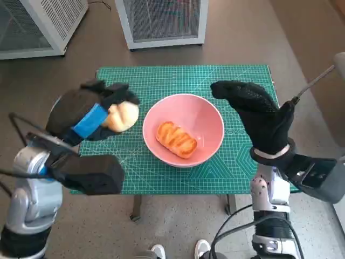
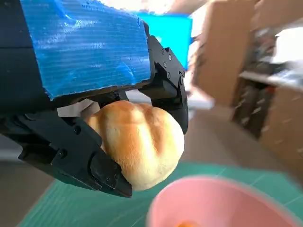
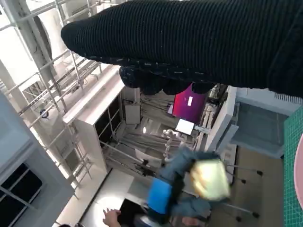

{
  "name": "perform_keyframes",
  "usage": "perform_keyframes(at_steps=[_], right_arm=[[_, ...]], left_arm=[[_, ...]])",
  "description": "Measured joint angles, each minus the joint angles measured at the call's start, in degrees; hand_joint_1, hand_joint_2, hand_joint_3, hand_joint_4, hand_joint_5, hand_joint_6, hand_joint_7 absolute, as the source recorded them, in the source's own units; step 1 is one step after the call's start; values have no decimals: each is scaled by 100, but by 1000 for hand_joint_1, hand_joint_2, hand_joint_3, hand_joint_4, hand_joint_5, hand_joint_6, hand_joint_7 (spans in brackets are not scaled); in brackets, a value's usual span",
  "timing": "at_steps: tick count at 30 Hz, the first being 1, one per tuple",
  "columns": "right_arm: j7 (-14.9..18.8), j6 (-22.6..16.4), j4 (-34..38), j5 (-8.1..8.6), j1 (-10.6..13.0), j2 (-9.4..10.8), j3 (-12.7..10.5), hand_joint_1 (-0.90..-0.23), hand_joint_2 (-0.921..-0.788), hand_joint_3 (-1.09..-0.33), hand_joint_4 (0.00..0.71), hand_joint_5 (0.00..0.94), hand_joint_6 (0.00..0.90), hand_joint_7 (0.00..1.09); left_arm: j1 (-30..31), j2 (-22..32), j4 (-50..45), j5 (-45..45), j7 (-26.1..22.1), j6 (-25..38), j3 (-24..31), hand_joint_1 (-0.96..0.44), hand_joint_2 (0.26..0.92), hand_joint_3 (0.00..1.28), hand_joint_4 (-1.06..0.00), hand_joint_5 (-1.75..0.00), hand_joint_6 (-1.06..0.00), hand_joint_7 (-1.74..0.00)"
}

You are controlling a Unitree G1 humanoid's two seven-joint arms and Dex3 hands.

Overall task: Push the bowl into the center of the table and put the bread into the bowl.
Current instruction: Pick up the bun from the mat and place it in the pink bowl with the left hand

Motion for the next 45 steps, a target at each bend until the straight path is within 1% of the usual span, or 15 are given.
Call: perform_keyframes(at_steps=[6,14,22,27,31,32,34,35,36,37,38,39,40,43,45], right_arm=[[0,-22,-1,-2,-9,0,2,-533,-921,-590,337,8,-1,632],[0,-86,12,-4,-11,-3,-8,-543,-921,-588,338,8,-1,637],[2,-128,92,-2,-18,-3,-22,-541,-921,-585,339,8,-1,639],[0,-147,94,-5,-20,7,-12,-536,-921,-586,339,8,-1,639],[-7,-152,80,-9,-11,17,0,-535,-921,-588,338,8,-1,639],[-11,-152,73,-10,-11,21,5,-535,-921,-588,338,8,-1,639],[-14,-152,56,-10,-9,26,14,-533,-921,-589,338,7,-1,639],[-15,-152,46,-10,-7,26,18,-533,-921,-589,338,8,-1,639],[-15,-152,40,-10,-5,27,20,-533,-921,-589,338,8,-1,638],[-15,-151,36,-9,-5,27,20,-533,-921,-589,338,8,-1,638],[-15,-151,35,-8,-5,27,19,-533,-921,-588,339,8,-1,638],[-16,-151,35,-8,-5,26,17,-533,-921,-588,339,8,-1,638],[-16,-150,35,-7,-5,26,15,-532,-921,-587,339,8,-1,638],[-16,-149,35,-7,-5,26,11,-531,-921,-586,340,9,-1,638],[-16,-149,35,-7,-4,25,6,-531,-921,-585,341,9,-1,639]], left_arm=[[-542,-227,383,33,28,-317,-424,2,912,29,-792,-1050,-647,-1150],[-903,-603,1356,30,191,-767,-900,2,918,26,-790,-1043,-628,-1179],[-1299,-996,2451,39,217,-942,-1272,2,920,66,-728,-1113,-589,-1219],[-1657,-1205,3334,109,401,-1156,-1474,2,920,69,-709,-1118,-600,-1225],[-1865,-1336,3906,175,531,-1279,-1609,1,920,85,-650,-1146,-621,-1237],[-1904,-1371,4020,184,540,-1285,-1636,1,920,96,-635,-1167,-611,-1242],[-1949,-1425,4196,186,545,-1273,-1671,1,920,178,-558,-1274,-501,-1322],[-1963,-1457,4276,186,542,-1241,-1686,1,921,205,-541,-1299,-458,-1356],[-1976,-1494,4340,186,526,-1192,-1698,1,921,247,-512,-1340,-391,-1410],[-1981,-1522,4387,187,505,-1133,-1709,-2,893,248,-461,-1239,-351,-1284],[-1982,-1551,4424,186,466,-1059,-1723,-4,862,236,-438,-991,-329,-1028],[-1983,-1578,4460,185,429,-992,-1731,-14,848,205,-405,-709,-321,-807],[-1983,-1608,4497,184,383,-911,-1741,-21,848,169,-406,-486,-328,-642],[-1981,-1655,4558,184,292,-691,-1765,-36,844,113,-356,-174,-323,-421],[-1980,-1659,4565,183,283,-629,-1768,-36,844,95,-326,-91,-318,-351]])
